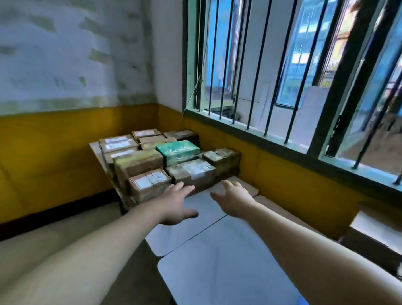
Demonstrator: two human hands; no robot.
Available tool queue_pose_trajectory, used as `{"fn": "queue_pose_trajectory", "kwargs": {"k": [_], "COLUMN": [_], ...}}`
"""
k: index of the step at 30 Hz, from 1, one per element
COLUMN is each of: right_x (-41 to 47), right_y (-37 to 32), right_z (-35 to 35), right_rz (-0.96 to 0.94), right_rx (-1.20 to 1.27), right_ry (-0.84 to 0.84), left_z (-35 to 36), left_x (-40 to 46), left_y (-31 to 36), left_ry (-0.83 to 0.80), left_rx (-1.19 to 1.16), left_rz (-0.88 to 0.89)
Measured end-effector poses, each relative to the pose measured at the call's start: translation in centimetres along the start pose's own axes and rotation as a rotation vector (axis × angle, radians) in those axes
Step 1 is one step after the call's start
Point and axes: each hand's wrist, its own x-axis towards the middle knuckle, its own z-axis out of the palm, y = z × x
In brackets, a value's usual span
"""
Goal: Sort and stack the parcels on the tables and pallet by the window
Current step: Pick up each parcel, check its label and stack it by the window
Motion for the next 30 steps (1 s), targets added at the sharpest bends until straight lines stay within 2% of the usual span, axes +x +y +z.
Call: {"fn": "queue_pose_trajectory", "kwargs": {"k": [10, 18, 24, 30], "right_x": [16.8, 25.2, 31.3, 35.1], "right_y": [-4.6, -8.0, -10.3, -12.0], "right_z": [1.9, 3.5, 4.9, 5.9], "right_rz": [0.01, 0.063, 0.217, 0.365], "right_rx": [0.025, -0.002, 0.005, 0.066], "right_ry": [-0.038, 0.005, 0.063, 0.111], "left_z": [-6.1, -8.7, -11.3, -14.0], "left_x": [13.2, 22.0, 29.0, 35.6], "left_y": [-6.6, -12.6, -17.8, -20.3], "left_ry": [-0.003, -0.067, -0.1, -0.141], "left_rx": [0.031, 0.007, 0.018, -0.099], "left_rz": [0.006, 0.097, 0.239, 0.338]}}
